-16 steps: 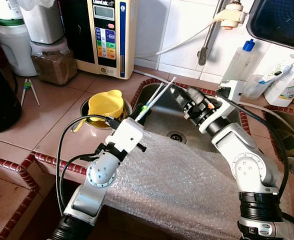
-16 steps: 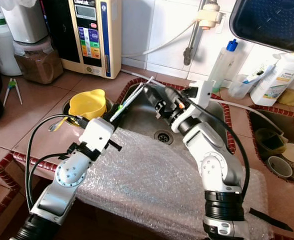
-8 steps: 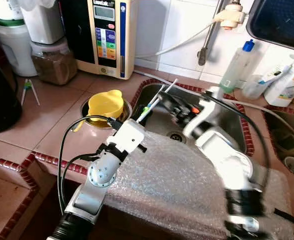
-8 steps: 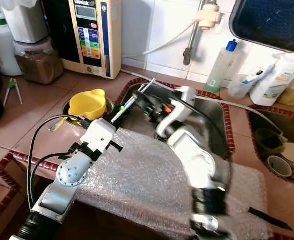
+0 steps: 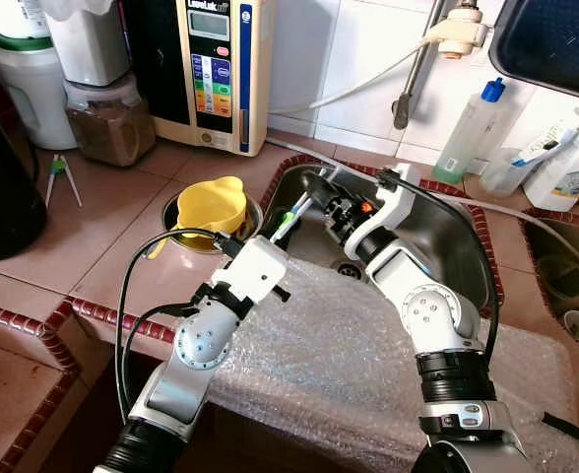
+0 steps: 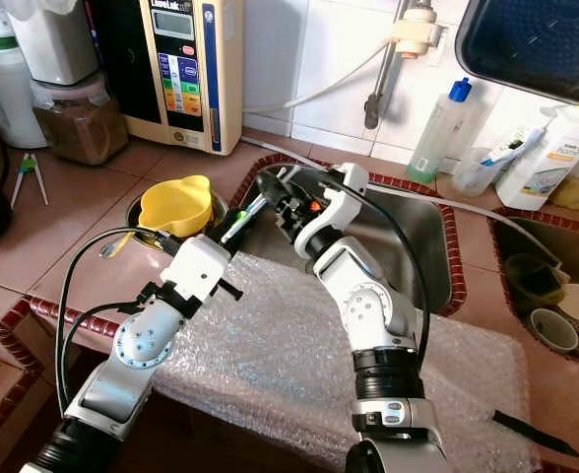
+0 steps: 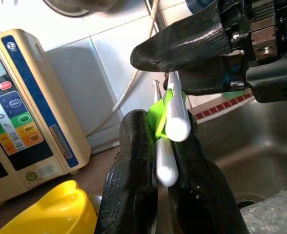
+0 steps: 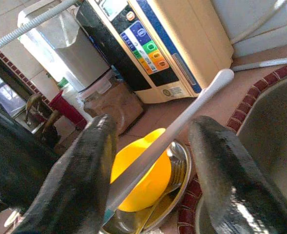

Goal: Kitchen organization

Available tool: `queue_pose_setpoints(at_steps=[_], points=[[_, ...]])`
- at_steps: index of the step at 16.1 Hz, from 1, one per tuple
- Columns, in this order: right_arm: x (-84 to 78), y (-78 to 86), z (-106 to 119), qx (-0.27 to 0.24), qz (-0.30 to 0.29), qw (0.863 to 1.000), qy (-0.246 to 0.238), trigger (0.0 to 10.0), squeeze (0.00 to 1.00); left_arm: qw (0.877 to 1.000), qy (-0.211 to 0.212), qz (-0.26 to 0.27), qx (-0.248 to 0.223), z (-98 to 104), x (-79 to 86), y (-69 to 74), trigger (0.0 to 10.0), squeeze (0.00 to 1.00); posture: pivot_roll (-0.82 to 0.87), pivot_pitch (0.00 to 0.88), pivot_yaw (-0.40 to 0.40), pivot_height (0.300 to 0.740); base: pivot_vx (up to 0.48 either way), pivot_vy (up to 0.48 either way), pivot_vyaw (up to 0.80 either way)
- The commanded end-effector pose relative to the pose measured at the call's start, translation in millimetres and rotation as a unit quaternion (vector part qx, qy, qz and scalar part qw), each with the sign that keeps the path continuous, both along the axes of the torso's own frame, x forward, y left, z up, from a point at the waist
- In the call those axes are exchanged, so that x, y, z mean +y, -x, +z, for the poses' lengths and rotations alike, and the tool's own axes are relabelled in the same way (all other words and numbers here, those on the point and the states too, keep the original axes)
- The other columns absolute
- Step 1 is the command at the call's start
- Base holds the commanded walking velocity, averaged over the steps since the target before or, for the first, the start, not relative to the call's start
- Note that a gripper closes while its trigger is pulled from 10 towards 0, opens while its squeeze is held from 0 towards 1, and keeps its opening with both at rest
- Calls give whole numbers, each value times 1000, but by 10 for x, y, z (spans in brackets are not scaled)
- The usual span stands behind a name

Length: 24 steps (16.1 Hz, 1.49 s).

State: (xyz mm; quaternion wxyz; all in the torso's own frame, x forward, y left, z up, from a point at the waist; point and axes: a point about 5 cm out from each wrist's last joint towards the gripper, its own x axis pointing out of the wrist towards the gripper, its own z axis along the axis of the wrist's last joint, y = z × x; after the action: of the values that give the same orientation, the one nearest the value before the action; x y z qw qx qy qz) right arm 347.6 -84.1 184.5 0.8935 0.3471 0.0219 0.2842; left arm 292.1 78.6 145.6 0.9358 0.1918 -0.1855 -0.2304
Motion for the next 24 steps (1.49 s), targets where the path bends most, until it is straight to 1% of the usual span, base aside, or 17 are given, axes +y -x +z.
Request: queue_pose_setpoints(at_steps=[1,3,7,9,10,17,18,19,22,24], points=[[-103,-34,-35,14,-26,1000,1,0,0,1000,1,-8,-16,56,-49,-2,0,0,10,0,-90,740,0,0,0],[-144,-38,-55,20,-34,999,-1,0,0,1000,2,-8,-16,53,-52,0,0,0,7,0,-89,740,0,0,0],[-145,-56,-64,21,-37,999,-2,0,0,1000,2,-8,-17,53,-59,-3,0,0,6,0,-91,740,0,0,0],[-144,-59,-65,21,-37,999,-3,0,0,1000,2,-6,-16,50,-61,-4,6235,0,8,0,-92,740,0,0,0],[-145,-59,-66,21,-38,999,-3,0,0,1000,0,-6,-16,47,-61,-5,10000,0,7,0,-92,740,0,0,0],[-160,-60,-78,21,-44,999,-1,0,0,1000,0,-2,-13,30,-65,-16,10000,0,5,0,-94,740,0,0,0],[-161,-60,-78,21,-45,999,-1,0,0,1000,5,-1,-11,28,-61,-18,10000,933,5,0,-93,740,0,0,0],[-159,-64,-73,19,-46,999,1,0,0,1000,13,2,-5,23,-48,-25,10000,1000,5,0,-93,740,0,0,0],[-151,-67,-64,14,-49,999,6,0,0,1000,15,5,-4,27,-37,-33,10000,1000,5,0,-90,740,0,0,0],[-190,-85,-40,4,-69,997,15,0,0,1000,18,-8,2,26,-52,-33,10000,1000,4,0,-88,740,0,0,0]])
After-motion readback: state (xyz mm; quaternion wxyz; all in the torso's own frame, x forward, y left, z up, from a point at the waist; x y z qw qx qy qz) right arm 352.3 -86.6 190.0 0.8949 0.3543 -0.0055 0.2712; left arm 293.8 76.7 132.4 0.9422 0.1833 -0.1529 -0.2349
